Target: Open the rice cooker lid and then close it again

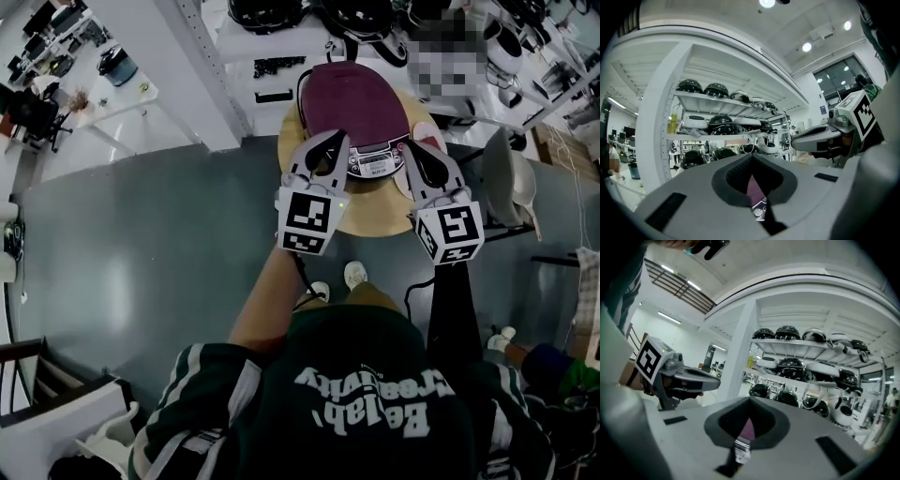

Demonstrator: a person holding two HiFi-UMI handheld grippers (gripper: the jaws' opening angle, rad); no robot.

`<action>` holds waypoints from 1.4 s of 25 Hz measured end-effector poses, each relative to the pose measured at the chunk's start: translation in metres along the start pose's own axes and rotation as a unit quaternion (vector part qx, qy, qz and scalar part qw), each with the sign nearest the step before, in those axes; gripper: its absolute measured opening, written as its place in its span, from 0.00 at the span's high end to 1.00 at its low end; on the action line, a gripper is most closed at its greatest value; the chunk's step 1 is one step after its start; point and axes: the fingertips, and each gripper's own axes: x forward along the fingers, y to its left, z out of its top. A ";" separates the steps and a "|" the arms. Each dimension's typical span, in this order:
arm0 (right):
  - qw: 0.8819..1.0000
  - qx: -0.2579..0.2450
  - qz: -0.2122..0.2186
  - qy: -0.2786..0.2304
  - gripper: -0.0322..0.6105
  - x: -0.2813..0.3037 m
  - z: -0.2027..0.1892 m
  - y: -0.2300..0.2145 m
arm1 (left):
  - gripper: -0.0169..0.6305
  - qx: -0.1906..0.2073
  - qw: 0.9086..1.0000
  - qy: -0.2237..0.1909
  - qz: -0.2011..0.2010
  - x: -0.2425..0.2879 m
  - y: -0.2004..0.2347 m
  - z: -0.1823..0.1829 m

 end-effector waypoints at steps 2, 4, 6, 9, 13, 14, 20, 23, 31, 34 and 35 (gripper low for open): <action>0.999 0.013 0.037 -0.004 0.94 0.010 -0.002 -0.004 | 0.97 0.020 0.999 0.008 0.026 0.008 0.005 0.000; 0.997 0.029 0.071 -0.010 0.95 0.020 -0.005 -0.009 | 0.98 0.037 0.999 0.016 0.037 0.015 0.004 -0.002; 0.996 0.030 0.085 -0.018 0.94 0.027 -0.008 -0.018 | 0.98 0.020 0.999 0.017 0.044 0.021 0.003 -0.003; 0.994 0.035 0.091 -0.040 0.94 0.035 -0.011 -0.037 | 0.98 0.009 0.997 0.022 0.072 0.031 -0.001 -0.007; 0.992 0.053 0.101 -0.053 0.95 0.044 -0.024 -0.058 | 0.98 0.011 0.994 0.029 0.101 0.047 -0.015 -0.015; 0.992 0.057 0.102 -0.054 0.94 0.046 -0.028 -0.062 | 0.97 0.008 0.994 0.030 0.107 0.050 -0.019 -0.017; 0.988 0.073 0.128 -0.043 0.94 0.057 -0.051 -0.065 | 0.98 0.003 0.988 0.043 0.147 0.056 -0.025 -0.030; 0.986 0.084 0.139 -0.031 0.94 0.064 -0.062 -0.064 | 0.97 0.005 0.986 0.055 0.158 0.061 -0.026 -0.039; 0.981 0.093 0.170 0.015 0.94 0.081 -0.091 -0.048 | 0.98 -0.004 0.984 0.090 0.150 0.077 -0.037 -0.069; 0.978 0.090 0.184 0.037 0.94 0.082 -0.103 -0.037 | 0.97 -0.011 0.984 0.102 0.147 0.078 -0.041 -0.080; 0.977 0.086 0.188 0.044 0.94 0.082 -0.106 -0.035 | 0.98 -0.011 0.984 0.106 0.145 0.079 -0.042 -0.083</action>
